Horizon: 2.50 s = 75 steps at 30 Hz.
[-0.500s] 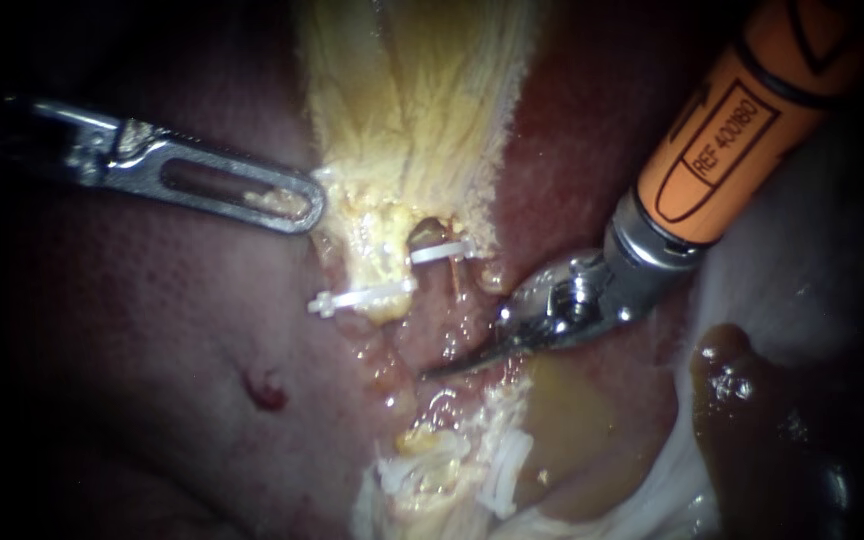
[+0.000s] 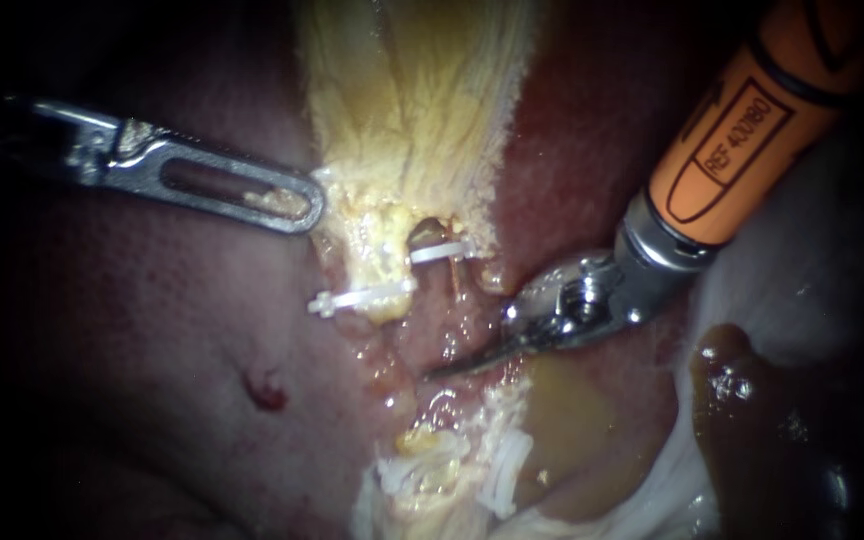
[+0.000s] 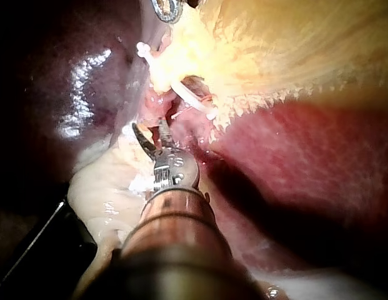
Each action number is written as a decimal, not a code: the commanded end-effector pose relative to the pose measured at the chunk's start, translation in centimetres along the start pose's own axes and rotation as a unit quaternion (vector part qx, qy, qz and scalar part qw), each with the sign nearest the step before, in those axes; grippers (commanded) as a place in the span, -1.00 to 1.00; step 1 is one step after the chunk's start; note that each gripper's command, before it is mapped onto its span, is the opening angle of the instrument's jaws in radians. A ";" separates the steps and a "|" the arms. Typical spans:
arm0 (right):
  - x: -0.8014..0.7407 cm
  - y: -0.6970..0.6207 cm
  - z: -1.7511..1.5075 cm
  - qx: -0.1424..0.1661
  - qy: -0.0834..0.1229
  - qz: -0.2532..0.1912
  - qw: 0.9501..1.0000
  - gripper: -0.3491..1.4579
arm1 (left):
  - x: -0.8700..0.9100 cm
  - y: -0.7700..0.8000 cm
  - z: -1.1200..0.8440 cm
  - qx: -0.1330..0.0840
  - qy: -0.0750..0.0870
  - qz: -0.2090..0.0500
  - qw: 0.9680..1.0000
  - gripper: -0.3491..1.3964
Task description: Go back from the cut right tube
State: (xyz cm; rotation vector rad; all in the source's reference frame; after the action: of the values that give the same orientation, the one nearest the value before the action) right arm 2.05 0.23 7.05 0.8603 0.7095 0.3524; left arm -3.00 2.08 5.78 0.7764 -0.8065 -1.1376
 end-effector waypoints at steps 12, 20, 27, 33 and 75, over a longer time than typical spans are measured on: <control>0.04 0.01 0.04 0.007 0.032 -0.001 0.999 0.82 | 0.00 0.02 0.00 0.000 0.000 0.000 1.000 -1.00; -0.02 -0.16 -0.31 -0.091 0.061 -0.055 0.992 0.97 | -0.01 0.08 -0.01 0.001 0.001 0.001 1.000 -1.00; -0.06 -0.35 -0.94 -0.182 0.058 -0.133 0.972 0.97 | -0.01 0.10 -0.02 0.001 0.001 0.001 1.000 -1.00; -0.14 -0.44 -1.20 -0.212 0.055 -0.147 0.965 0.97 | 0.00 0.10 -0.02 0.001 0.001 0.001 1.000 -1.00; -0.16 -0.45 -1.46 -0.221 0.062 -0.141 0.963 0.99 | 0.18 0.42 0.86 0.031 -0.002 0.065 0.997 -1.00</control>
State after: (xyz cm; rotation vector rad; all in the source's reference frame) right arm 0.93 0.69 6.11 0.3093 0.8176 0.2952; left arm -3.51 1.91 6.60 0.7617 -0.8847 -1.0015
